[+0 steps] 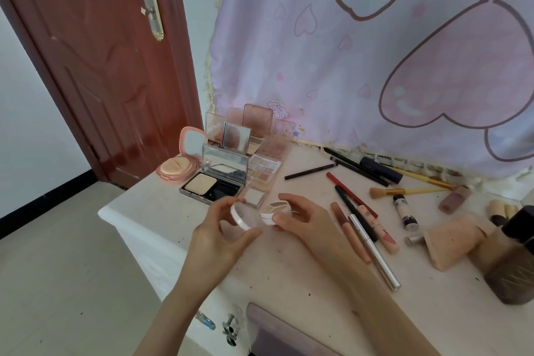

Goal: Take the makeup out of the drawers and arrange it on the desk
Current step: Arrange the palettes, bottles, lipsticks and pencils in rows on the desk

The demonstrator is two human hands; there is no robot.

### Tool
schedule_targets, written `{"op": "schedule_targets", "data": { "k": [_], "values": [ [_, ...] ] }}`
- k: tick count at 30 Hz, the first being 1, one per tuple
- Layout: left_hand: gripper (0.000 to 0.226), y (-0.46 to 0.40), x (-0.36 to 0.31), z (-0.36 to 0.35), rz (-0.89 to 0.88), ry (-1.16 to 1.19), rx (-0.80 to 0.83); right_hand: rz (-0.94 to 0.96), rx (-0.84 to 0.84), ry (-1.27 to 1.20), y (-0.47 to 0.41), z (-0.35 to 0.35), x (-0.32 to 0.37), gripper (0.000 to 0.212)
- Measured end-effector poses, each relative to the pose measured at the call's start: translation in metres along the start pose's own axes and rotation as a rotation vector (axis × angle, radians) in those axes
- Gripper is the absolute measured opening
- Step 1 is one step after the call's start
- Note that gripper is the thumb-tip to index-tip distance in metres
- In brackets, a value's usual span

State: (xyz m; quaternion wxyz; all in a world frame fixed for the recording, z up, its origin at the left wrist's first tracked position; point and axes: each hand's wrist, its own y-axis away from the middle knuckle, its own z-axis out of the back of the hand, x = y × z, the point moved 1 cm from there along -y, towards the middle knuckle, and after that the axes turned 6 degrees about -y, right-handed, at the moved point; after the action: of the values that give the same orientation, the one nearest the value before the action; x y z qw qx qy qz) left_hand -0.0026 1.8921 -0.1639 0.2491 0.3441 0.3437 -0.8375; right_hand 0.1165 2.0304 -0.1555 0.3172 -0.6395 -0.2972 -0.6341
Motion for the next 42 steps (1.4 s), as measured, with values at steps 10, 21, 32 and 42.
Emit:
{"op": "schedule_targets", "data": {
  "k": [10, 21, 32, 42],
  "values": [
    [0.052, 0.009, 0.030, 0.011, 0.133, -0.456, -0.033, 0.183, 0.062, 0.587, -0.002, -0.025, -0.002, 0.038],
    [0.050, 0.002, 0.045, 0.034, 0.323, -0.503, -0.116, 0.202, 0.012, 0.569, -0.009, -0.033, -0.008, 0.051],
    [0.052, 0.002, 0.036, 0.029, 0.297, -0.422, -0.161, 0.262, -0.014, 0.635, -0.015, -0.041, -0.015, 0.049],
    [0.056, 0.003, 0.034, 0.025, 0.224, -0.489, -0.182, 0.243, -0.025, 0.660, -0.016, -0.040, -0.017, 0.045]
  ]
}}
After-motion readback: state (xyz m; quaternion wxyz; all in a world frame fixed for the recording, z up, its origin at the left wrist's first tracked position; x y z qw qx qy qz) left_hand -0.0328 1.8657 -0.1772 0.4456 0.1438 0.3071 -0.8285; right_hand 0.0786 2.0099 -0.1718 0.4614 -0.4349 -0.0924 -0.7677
